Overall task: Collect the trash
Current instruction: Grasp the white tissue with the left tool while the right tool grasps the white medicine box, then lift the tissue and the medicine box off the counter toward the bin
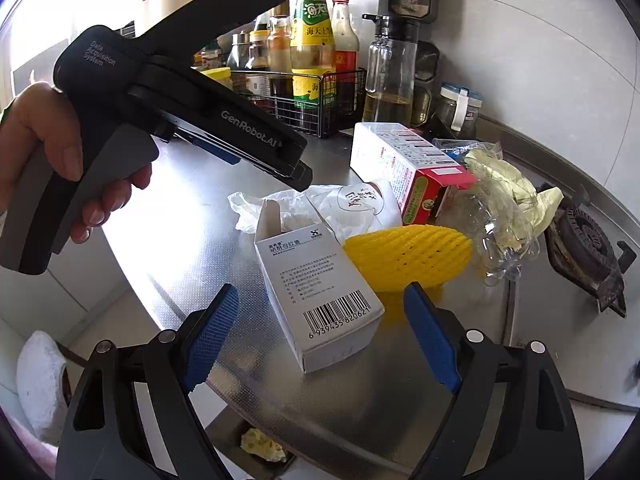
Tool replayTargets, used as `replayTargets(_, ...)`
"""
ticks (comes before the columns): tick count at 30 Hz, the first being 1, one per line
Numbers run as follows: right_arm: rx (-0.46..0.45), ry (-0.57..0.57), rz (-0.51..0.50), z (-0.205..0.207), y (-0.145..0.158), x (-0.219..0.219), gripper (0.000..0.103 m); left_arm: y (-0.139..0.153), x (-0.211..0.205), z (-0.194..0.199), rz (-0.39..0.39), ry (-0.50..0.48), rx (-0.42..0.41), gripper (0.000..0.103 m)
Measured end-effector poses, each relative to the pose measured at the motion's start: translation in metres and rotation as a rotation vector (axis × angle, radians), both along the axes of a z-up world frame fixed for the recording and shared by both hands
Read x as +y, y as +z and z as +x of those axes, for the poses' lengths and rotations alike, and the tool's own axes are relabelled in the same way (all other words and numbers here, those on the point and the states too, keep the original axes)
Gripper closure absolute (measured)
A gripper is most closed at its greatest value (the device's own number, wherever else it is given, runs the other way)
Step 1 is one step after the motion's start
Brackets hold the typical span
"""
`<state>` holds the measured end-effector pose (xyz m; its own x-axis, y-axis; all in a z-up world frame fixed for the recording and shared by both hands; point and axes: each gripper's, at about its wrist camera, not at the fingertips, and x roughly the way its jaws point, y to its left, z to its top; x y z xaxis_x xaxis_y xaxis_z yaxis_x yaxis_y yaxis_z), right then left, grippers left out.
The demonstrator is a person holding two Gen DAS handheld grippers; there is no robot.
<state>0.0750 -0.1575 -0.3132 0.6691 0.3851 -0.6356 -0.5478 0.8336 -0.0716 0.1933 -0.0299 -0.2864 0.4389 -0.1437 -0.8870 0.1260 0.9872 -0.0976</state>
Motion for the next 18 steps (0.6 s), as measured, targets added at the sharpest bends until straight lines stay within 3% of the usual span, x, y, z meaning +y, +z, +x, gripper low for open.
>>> replayTargets(2, 0.029, 0.018, 0.001, 0.006, -0.005, 0.002, 0.045, -0.006, 0.000, 0.004, -0.001, -0.011, 0.018, 0.034)
replayTargets(7, 0.045, 0.023, 0.040, 0.008, -0.004, -0.002, 0.048, -0.017, -0.005, 0.008, 0.007, -0.044, 0.038, 0.046)
replayTargets(11, 0.066, 0.020, 0.067, 0.000, -0.002, -0.014, 0.052, -0.021, -0.010, 0.006, 0.004, -0.071, 0.044, 0.065)
replayTargets(12, 0.068, 0.015, 0.070, -0.003, 0.000, -0.017, 0.052, -0.022, -0.012, 0.006, 0.009, -0.077, 0.042, 0.075)
replayTargets(15, 0.067, -0.013, 0.072, -0.010, 0.001, -0.030, 0.052, -0.021, -0.015, 0.004, 0.009, -0.079, 0.038, 0.093)
replayTargets(18, 0.075, -0.057, 0.061, -0.014, -0.001, -0.041, 0.052, -0.018, -0.015, 0.000, 0.007, -0.076, 0.027, 0.096)
